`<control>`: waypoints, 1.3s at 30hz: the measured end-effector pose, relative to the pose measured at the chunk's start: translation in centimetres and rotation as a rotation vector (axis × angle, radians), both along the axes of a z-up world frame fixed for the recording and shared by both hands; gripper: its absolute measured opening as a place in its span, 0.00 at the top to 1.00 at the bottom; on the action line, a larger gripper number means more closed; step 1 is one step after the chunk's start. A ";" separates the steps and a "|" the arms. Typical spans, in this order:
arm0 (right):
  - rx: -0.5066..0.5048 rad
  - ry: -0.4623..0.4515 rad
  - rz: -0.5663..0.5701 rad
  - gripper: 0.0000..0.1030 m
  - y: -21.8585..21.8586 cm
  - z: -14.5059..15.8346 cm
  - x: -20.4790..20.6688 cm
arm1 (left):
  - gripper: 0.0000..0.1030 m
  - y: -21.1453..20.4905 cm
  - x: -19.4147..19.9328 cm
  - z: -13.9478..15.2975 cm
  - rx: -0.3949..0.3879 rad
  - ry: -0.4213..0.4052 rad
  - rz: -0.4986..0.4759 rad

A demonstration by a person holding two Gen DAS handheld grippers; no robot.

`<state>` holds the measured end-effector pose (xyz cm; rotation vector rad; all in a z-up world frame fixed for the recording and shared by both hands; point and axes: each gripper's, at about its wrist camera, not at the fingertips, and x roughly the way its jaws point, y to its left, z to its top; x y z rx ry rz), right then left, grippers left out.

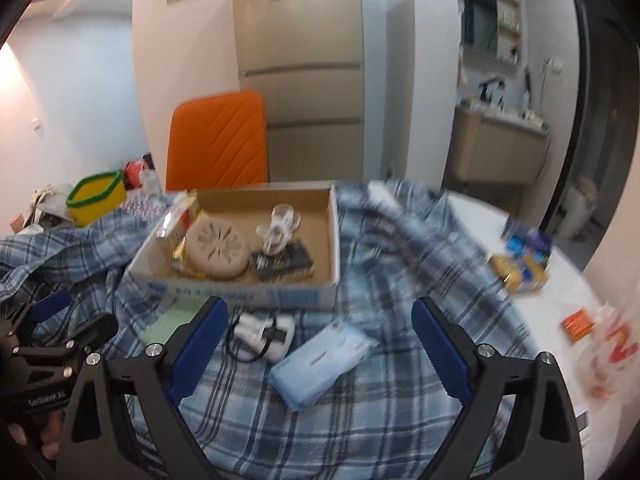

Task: Organize soft objects
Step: 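Move the right gripper down onto the light blue tissue pack, then close the right gripper on the light blue tissue pack and lift it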

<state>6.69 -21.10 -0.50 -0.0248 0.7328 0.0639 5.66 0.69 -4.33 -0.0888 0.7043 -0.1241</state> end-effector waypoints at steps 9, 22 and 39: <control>0.056 0.220 -0.102 0.11 -1.0 -4.1 3.1 | 0.01 -0.6 0.2 -0.5 0.022 0.023 -0.021; 0.087 0.328 -0.078 0.37 0.3 -6.4 4.5 | 0.01 -1.2 0.0 -0.6 0.041 0.026 -0.047; 0.074 0.133 -0.077 0.68 -0.7 -2.9 0.5 | 0.01 -1.3 -0.4 -0.2 0.043 0.001 -0.056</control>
